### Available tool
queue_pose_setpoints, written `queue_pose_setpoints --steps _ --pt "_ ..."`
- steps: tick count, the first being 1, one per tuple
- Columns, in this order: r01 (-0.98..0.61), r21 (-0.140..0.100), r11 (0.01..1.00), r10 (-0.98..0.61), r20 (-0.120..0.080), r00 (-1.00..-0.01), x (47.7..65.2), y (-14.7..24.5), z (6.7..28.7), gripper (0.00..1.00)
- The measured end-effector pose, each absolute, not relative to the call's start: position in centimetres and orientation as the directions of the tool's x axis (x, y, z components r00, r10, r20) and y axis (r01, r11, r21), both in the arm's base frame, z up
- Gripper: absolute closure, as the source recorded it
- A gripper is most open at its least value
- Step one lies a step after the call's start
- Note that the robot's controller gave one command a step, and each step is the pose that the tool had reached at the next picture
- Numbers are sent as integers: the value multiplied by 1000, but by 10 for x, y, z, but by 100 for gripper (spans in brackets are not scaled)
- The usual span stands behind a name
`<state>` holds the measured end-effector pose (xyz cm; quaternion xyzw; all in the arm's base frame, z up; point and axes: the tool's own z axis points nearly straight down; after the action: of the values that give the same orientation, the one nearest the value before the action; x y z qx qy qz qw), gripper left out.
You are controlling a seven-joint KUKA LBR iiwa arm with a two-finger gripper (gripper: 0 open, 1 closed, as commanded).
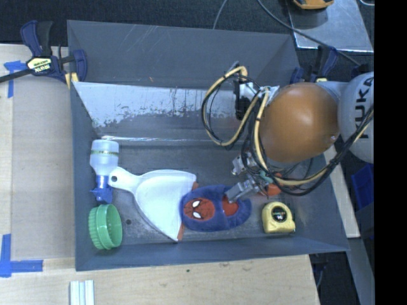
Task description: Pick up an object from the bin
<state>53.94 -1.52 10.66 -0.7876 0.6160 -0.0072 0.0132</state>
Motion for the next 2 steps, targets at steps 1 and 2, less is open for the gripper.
queue_pose_setpoints --steps 1,2 --pt "-971 -27 -238 -971 -5 238 539 -16 106 0" --pt "-951 -37 -308 -951 -3 308 500 8 71 0"
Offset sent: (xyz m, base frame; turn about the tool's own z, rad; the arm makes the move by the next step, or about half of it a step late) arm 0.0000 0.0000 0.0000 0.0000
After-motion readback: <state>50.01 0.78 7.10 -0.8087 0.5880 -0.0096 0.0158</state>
